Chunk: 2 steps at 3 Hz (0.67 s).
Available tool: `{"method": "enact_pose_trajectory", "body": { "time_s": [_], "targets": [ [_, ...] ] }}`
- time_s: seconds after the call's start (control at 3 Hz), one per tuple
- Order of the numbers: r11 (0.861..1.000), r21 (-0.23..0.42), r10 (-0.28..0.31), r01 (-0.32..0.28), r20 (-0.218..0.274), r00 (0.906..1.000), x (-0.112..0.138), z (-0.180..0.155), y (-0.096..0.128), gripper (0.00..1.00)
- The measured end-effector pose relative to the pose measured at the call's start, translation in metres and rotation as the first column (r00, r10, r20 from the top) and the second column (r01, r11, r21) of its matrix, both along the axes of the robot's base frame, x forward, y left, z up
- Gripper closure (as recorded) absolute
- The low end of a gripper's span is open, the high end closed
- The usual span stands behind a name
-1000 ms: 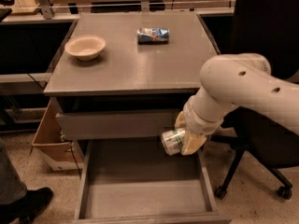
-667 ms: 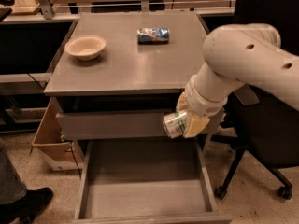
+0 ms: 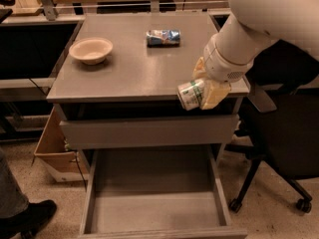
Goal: Pick 7up can from middle drawer and place on counter
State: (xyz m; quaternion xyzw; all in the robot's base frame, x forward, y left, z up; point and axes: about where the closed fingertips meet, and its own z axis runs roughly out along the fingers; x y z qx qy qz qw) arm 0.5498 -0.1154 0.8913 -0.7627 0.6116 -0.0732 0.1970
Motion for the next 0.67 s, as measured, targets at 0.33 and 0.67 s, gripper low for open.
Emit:
{"method": "enact_pose_trajectory", "body": {
  "time_s": [0.33, 0.67],
  "targets": [
    [0.999, 0.026, 0.024, -0.026, 0.063, 0.9977, 0.03, 0.021, 0.002, 1.0],
    [0.998, 0.052, 0.041, -0.046, 0.103, 0.9938, 0.061, 0.029, 0.001, 1.0]
  ]
}}
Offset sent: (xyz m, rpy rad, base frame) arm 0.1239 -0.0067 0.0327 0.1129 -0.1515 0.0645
